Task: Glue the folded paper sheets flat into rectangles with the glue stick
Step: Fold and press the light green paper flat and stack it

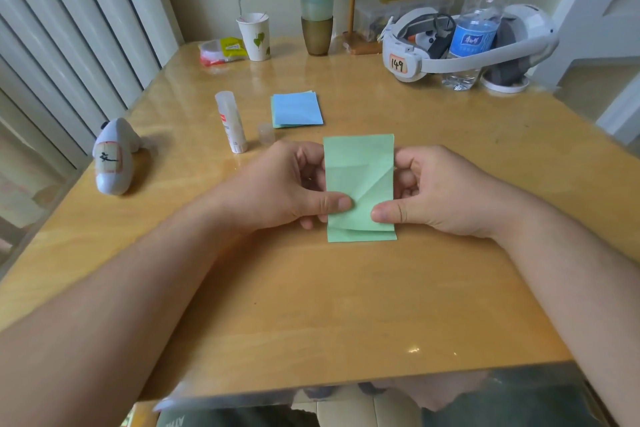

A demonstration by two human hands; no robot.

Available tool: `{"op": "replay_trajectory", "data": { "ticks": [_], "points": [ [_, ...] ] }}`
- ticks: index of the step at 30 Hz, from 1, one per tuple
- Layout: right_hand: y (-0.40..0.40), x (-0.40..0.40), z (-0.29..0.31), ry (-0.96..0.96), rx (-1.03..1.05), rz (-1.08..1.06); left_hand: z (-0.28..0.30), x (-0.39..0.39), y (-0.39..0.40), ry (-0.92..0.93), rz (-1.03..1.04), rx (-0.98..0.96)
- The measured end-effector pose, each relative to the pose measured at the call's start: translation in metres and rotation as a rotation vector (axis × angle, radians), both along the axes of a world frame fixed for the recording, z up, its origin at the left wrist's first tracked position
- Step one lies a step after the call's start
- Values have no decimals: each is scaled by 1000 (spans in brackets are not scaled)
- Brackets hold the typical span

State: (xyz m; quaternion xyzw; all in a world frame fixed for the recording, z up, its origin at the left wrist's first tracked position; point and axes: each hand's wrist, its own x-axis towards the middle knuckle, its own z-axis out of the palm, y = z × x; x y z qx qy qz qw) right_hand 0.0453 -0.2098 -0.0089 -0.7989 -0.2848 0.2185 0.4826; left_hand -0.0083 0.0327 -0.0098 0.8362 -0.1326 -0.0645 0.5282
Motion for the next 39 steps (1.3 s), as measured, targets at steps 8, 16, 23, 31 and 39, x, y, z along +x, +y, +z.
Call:
{"op": "replay_trajectory", "data": {
  "ticks": [8, 16, 23, 31, 39],
  "points": [
    [2, 1, 1, -41, -73, 52, 0, 0, 6, 26, -40, 157],
    [2, -2, 5, -101, -165, 14, 1, 1, 7, 19, -83, 186],
    [5, -6, 7, -142, -162, 36, -2, 4, 4, -10, -71, 230],
    [7, -8, 7, -175, -148, 60, -1, 2, 3, -43, -45, 276],
    [7, -6, 6, -199, -170, 42, 2, 0, -1, -55, -68, 282]
  ]
}}
